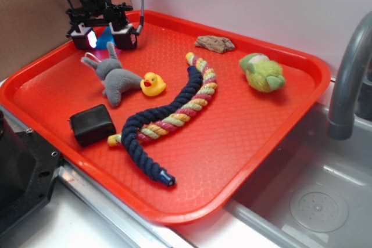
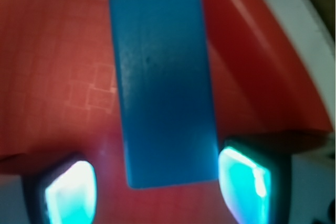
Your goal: Grab the blue block.
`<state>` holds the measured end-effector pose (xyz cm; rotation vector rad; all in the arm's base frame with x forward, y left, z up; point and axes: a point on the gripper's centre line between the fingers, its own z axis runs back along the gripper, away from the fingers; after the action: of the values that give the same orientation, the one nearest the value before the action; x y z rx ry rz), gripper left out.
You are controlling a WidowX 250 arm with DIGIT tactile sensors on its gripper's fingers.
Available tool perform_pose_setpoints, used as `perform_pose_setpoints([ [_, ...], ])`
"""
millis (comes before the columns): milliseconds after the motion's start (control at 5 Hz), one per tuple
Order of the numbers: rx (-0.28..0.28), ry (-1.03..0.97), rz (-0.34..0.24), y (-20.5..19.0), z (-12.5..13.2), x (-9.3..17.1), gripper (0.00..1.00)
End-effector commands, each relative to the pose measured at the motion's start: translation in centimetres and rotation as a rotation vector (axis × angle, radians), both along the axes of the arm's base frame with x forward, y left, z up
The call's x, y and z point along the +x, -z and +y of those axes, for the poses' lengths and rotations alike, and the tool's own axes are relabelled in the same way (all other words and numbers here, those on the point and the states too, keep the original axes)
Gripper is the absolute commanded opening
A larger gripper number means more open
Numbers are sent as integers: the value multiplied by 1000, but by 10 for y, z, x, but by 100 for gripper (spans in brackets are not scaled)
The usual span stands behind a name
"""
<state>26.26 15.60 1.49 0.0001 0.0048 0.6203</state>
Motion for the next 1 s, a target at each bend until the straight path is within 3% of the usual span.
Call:
perform_pose_setpoints([
  [0, 21, 42, -84, 1, -11, 13, 0],
  [400, 5, 72, -149, -54, -34, -5, 0],
  [800, -58, 154, -116, -130, -81, -67, 0],
])
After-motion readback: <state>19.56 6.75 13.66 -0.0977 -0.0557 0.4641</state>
